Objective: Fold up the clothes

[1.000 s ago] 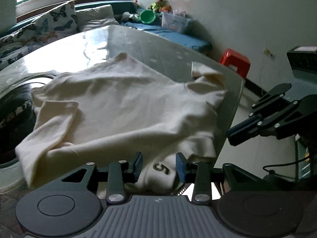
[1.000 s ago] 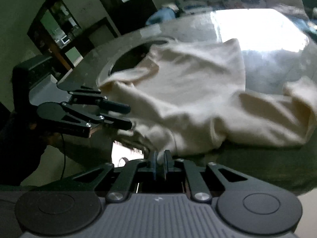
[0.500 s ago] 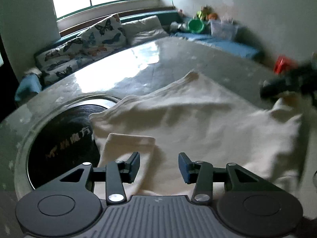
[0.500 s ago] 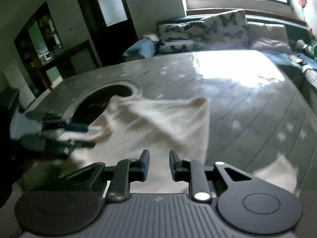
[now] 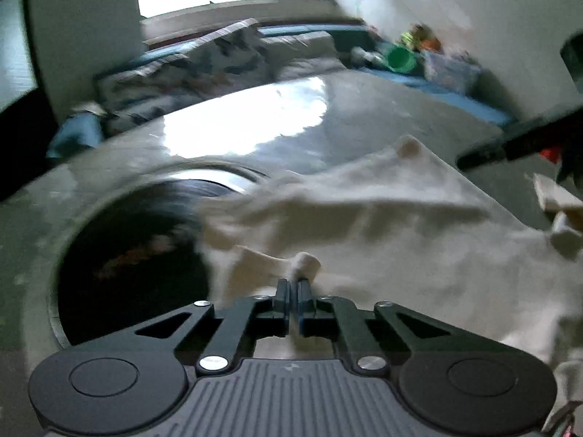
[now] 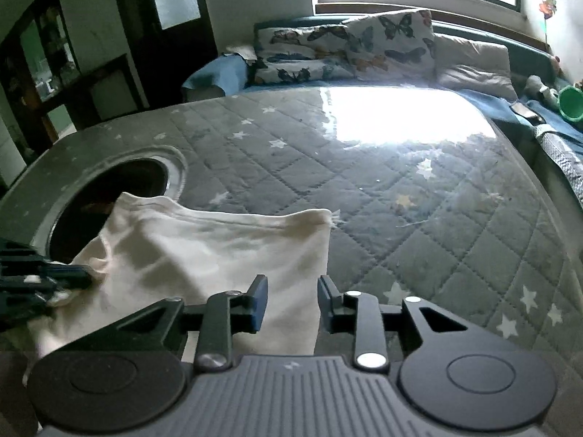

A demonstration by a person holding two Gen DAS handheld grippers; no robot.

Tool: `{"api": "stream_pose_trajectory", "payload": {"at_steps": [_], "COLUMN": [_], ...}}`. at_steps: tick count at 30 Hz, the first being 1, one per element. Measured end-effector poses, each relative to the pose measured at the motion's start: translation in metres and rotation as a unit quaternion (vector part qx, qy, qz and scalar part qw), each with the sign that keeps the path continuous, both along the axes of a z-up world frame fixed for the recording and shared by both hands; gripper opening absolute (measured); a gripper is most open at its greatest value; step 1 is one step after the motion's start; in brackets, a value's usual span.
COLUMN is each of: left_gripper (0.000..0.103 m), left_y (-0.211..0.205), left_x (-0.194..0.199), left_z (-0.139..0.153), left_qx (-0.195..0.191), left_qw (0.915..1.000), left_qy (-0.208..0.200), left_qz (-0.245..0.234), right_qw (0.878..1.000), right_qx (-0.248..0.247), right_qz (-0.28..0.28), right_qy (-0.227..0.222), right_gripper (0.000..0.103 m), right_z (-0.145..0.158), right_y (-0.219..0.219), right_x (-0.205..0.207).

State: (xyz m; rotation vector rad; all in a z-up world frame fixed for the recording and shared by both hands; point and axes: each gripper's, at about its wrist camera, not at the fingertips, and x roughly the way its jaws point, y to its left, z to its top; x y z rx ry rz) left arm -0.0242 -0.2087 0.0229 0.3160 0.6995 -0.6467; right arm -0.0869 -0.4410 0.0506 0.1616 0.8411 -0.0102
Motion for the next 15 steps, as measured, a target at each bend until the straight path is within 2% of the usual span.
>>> {"api": "stream_pose_trajectory", "payload": {"at_steps": [4, 9, 11, 15], "left_gripper": [0.004, 0.004, 0.003, 0.004], "left_y": [0.057, 0.135, 0.161, 0.195], "left_x": [0.002, -0.005, -0.011, -0.018], "left_z": [0.031, 0.055, 0.055, 0.034], "left_qx": [-0.049, -0.071, -0.070, -0.042], "left_qw": [0.9953, 0.9785, 0.9722, 0.9657], "left_qy": [-0.027, -0.054, -0.053, -0.023], "left_qz": [0.079, 0.186, 0.217, 0.255], "right_qw": [1.000, 1.000, 1.000, 1.000], "right_qx": [0.001, 0.003, 0.007, 0.002], "right_qz": [-0.004, -0.016, -0.020, -0.022], "right_qy": [0.003, 0.008, 0.009, 0.014], "right_gripper": [0.031, 0.032, 0.032, 0.039], "right_z": [-0.006, -0.011, -0.012, -0.016], "right_y": [-0.002, -0.008, -0.011, -0.012], "right_x": [0.007, 0.015, 0.017, 0.023]}}
